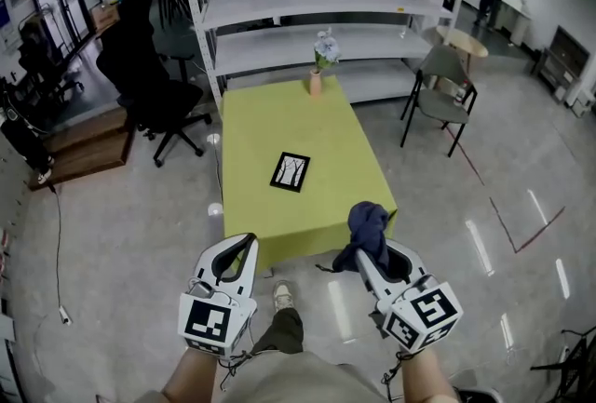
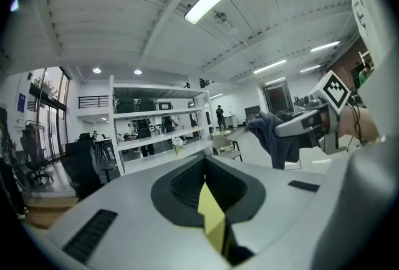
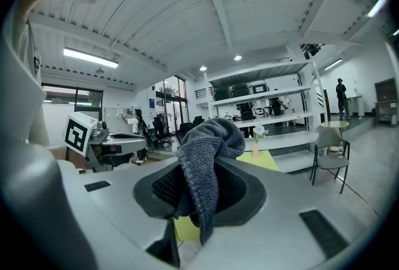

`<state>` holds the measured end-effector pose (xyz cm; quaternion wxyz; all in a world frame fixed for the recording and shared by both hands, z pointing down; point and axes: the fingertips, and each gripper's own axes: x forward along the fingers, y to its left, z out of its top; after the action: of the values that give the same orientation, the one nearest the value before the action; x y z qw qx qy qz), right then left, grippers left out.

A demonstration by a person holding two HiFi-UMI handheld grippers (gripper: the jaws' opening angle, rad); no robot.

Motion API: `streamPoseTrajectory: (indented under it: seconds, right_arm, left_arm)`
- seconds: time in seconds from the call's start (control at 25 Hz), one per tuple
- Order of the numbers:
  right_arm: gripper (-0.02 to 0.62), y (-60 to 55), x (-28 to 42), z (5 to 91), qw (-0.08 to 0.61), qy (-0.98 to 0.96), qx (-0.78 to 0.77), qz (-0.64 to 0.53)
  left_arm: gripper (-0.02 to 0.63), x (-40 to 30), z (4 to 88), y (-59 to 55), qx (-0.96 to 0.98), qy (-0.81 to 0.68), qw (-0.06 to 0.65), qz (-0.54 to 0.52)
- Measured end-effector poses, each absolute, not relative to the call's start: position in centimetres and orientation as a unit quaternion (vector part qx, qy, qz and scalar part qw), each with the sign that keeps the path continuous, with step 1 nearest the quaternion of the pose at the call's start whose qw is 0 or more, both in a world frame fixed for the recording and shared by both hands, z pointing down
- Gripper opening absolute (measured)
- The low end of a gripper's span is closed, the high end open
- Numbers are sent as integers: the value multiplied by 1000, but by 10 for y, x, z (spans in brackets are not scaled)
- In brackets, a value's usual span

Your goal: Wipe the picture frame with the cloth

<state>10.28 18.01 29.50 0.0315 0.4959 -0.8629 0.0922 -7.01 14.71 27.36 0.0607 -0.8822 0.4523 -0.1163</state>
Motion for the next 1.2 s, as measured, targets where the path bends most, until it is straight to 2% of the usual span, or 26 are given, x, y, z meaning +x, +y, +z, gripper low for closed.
streamPoseTrajectory:
  seconds: [0.6, 1.2]
  right_arm:
    - [103, -50, 58, 305, 100, -849, 505, 116]
    - [104, -188, 48, 361, 155, -851, 479, 150]
  left_arm:
    - [8, -94, 299, -85, -907, 392, 13, -151]
    - [8, -94, 352, -208, -903, 394, -27, -169]
